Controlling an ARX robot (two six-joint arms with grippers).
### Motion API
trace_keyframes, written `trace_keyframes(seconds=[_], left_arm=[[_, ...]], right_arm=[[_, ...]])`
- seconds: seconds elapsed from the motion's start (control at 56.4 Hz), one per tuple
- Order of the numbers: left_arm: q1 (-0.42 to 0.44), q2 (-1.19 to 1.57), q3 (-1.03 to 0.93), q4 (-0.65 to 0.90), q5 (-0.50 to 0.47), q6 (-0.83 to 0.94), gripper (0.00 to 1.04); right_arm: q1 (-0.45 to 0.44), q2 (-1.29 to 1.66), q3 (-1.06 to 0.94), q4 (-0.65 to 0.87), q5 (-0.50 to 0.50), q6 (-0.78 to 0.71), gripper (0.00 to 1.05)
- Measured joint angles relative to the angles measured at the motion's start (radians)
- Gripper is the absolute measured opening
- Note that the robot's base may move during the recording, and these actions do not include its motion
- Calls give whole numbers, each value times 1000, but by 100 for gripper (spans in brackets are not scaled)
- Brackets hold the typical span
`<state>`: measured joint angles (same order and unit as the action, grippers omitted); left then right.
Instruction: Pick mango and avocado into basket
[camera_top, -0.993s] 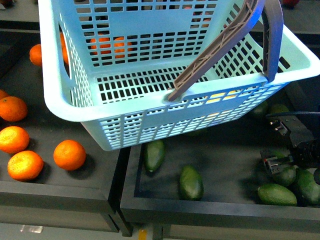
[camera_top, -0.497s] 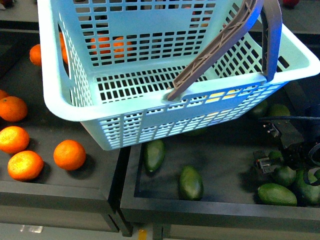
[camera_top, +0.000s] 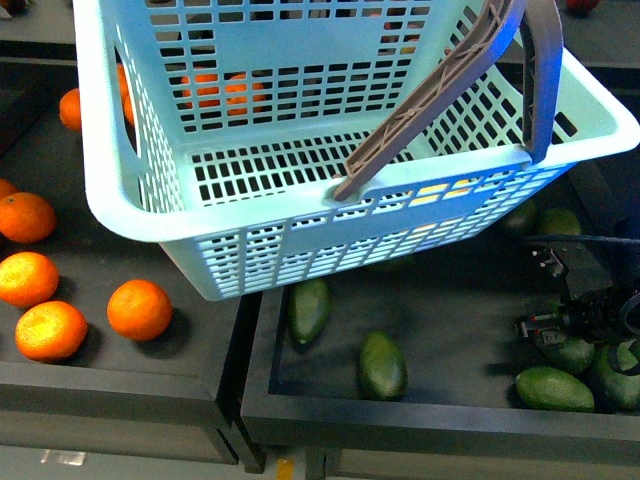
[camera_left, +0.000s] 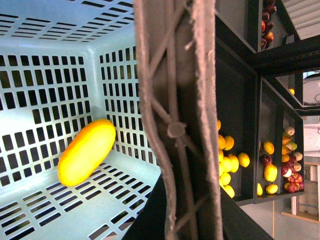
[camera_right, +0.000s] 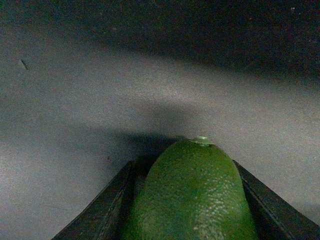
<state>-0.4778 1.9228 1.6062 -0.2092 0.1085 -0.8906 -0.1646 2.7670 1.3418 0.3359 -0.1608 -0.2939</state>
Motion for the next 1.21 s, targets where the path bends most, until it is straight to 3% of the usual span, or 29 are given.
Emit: trace_keyframes(seconds=[0.337,0.568,0.727,0.958,1.206], left_arm=[[0,0,0,0,0,0,7],[0,0,0,0,0,0,7],[0,0,0,0,0,0,7],[0,0,0,0,0,0,7],[0,0,0,0,0,0,7]], right_arm=[[-87,-184,-169,84,-71,13,51],[-219,-618,-443,150,-241,105,51],[-227,-819,-527,146,-280,200,51],[-158,-1083,-586,129,-264,359,51],[60,-1163,-563,138,-112,483,51]])
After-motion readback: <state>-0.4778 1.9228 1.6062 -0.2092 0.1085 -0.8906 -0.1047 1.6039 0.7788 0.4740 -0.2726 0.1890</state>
